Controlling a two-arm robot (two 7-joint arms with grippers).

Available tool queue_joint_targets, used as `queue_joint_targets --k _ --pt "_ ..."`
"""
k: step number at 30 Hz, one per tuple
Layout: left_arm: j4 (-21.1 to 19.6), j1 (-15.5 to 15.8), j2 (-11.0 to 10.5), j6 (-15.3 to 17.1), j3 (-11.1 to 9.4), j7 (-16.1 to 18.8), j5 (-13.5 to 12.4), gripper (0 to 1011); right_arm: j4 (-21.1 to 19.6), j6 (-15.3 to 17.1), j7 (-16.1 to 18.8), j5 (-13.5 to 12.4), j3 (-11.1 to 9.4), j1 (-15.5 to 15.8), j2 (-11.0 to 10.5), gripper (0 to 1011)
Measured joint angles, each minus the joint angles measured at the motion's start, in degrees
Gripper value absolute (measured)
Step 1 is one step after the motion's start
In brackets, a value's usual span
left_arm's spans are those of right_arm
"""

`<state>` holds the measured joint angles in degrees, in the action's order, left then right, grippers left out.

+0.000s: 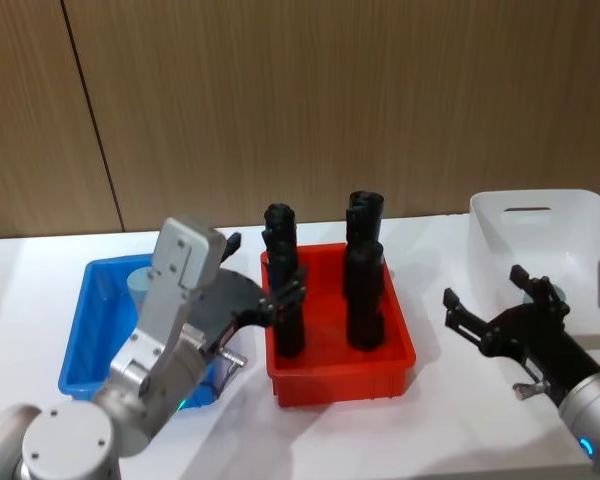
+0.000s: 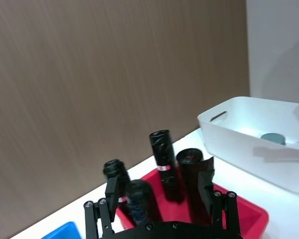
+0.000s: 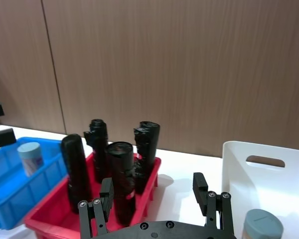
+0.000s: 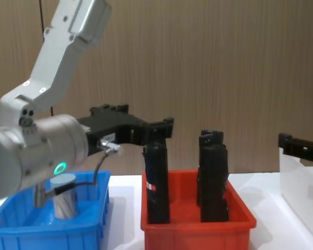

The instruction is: Pick the cotton swabs from the blue box and place them into the white box.

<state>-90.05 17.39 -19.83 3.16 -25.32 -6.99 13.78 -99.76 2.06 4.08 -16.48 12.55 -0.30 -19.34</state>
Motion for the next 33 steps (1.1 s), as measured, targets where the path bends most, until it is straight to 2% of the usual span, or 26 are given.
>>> queue_joint_targets --k 10,33 --pt "-2.78 -3.34 -1.84 -2.1 -0.66 5.58 -2.03 1004 -1.43 -0.12 -0.3 0.03 0.41 1.12 0.0 1002" --pt "-3.14 -3.8 -2.07 -2.39 -0.7 6.37 -2.3 1004 -1.37 -0.11 -0.12 0.01 0.38 1.07 0.04 1002"
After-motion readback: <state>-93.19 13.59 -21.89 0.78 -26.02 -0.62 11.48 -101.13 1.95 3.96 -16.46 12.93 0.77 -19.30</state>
